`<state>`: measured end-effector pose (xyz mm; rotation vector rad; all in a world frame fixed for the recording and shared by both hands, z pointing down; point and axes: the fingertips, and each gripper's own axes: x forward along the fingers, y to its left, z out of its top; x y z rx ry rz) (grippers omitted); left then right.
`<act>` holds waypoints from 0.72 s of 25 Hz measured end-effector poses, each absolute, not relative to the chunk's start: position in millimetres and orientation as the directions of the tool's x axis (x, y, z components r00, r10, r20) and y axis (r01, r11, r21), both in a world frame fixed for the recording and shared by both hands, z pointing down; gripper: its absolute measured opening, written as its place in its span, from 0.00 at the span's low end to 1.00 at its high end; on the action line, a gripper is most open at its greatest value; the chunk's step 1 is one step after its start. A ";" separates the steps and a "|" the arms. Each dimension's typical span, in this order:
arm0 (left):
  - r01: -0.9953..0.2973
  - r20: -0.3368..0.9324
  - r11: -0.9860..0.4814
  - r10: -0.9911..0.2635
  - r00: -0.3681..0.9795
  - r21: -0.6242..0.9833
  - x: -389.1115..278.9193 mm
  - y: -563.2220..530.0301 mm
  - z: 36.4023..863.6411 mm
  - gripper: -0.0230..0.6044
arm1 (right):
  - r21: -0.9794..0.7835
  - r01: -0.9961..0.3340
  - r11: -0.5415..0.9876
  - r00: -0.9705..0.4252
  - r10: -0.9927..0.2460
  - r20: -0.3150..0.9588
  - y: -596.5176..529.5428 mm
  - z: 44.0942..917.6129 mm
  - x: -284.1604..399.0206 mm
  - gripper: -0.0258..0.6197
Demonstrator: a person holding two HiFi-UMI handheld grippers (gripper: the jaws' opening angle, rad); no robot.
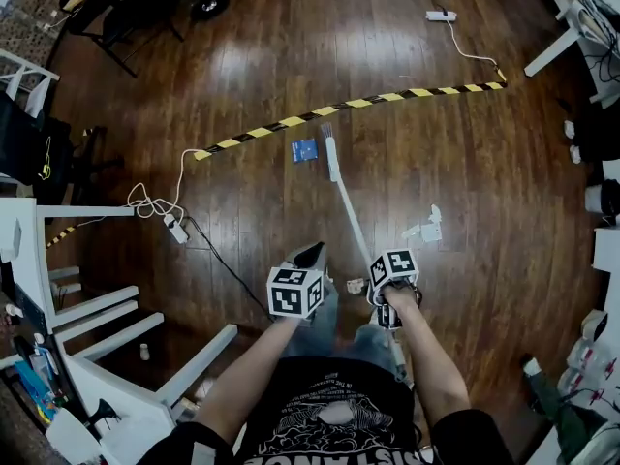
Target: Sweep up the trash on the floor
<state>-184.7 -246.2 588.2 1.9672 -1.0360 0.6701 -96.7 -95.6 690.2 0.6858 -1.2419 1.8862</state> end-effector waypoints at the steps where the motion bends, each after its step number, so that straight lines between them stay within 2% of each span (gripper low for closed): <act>1: -0.849 0.738 -0.340 -0.428 0.522 0.404 -194.3 -254.5 589.4 0.04 | -0.520 -0.823 -0.230 -0.568 0.305 0.764 -109.8 690.9 -109.4 0.04; 11: -0.887 0.771 -0.264 -0.439 0.461 0.380 -291.0 -309.2 603.8 0.04 | -0.584 -0.783 -0.213 -0.621 0.323 0.714 -225.8 711.8 -218.3 0.04; 18: -0.904 0.792 -0.237 -0.437 0.426 0.356 -331.6 -333.6 613.8 0.04 | -0.602 -0.744 -0.290 -0.668 0.318 0.673 -260.9 727.5 -242.6 0.04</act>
